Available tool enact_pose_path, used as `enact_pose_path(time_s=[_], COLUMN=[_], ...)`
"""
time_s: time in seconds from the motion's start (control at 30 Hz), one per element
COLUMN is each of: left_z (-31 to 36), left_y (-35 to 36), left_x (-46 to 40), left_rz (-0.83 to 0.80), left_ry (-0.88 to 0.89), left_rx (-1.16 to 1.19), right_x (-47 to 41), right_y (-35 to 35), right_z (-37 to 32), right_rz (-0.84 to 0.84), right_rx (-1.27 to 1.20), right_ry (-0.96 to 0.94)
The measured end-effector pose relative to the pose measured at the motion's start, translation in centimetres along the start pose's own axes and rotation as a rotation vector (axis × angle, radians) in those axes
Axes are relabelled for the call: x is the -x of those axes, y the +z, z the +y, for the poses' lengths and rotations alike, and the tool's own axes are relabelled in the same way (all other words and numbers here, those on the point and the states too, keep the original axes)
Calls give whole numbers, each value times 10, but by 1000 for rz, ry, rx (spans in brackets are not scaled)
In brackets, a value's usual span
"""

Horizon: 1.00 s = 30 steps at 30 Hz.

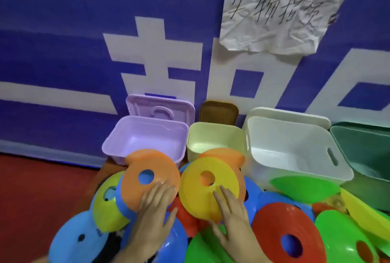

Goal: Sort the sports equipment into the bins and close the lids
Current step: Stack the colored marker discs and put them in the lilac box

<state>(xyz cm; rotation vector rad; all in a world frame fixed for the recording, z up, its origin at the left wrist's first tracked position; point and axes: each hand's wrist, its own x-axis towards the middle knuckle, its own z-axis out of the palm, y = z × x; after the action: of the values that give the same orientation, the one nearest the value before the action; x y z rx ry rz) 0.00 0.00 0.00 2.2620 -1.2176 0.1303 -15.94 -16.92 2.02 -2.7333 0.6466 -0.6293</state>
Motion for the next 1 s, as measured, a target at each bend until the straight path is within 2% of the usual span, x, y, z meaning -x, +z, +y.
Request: enact_pose_path(time_s=[0.1, 0.2, 0.33, 0.53, 0.77, 1.0], left_z=[-1, -1, -12, -25, -31, -40], left_y=[-12, -17, -21, -12, 15, 30], left_x=[-20, -21, -24, -22, -15, -18], left_rz=[-70, -104, -109, -47, 8, 25], left_ry=[-12, -52, -82, -53, -2, -91], left_rx=[-70, -57, -87, -254, -387, -421], right_x=[-11, -16, -24, -33, -32, -21], right_y=[2, 5, 10, 30, 54, 58], right_z=[-3, -2, -1, -7, -5, -8], right_rz=[-170, -233, -237, -205, -87, 75], right_rx=[-43, -17, 26, 143, 234, 187], right_ry=[-17, -14, -76, -171, -213, -185])
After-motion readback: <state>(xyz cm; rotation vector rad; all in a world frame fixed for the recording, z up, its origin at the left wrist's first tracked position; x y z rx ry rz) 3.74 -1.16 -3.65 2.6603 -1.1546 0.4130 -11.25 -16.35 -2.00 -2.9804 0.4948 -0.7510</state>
